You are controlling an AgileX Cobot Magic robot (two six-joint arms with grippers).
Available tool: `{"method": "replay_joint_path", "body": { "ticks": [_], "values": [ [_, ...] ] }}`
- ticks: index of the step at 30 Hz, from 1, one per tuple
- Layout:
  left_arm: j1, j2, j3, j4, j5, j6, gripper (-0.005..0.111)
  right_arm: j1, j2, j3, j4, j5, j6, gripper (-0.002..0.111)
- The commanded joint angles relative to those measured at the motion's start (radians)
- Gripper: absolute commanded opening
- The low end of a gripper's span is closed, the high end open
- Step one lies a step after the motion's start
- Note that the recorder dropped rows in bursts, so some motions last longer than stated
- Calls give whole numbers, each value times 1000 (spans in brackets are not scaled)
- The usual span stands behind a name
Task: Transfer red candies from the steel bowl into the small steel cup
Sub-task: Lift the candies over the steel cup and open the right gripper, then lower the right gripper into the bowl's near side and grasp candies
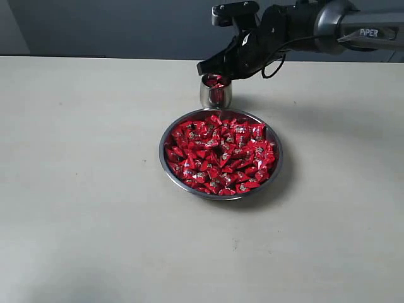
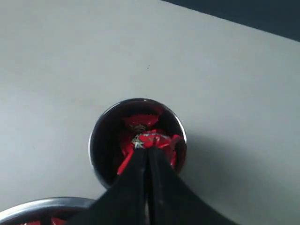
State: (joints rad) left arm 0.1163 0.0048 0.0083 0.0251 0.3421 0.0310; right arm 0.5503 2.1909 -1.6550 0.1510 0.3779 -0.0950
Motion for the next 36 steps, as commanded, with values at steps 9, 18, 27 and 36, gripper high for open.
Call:
{"method": "replay_joint_path", "body": {
  "ticks": [9, 18, 27, 36],
  "values": [
    [-8, -5, -8, 2, -5, -2, 0, -2, 6, -4, 15, -24, -9, 31],
    [-8, -5, -8, 2, -5, -2, 0, -2, -71, -4, -44, 184, -9, 37],
    [-8, -5, -8, 2, -5, -2, 0, -2, -93, 10, -49, 401, -69, 37],
    [-8, -5, -8, 2, -5, -2, 0, -2, -91, 126, -68, 338, -70, 37]
  ]
}}
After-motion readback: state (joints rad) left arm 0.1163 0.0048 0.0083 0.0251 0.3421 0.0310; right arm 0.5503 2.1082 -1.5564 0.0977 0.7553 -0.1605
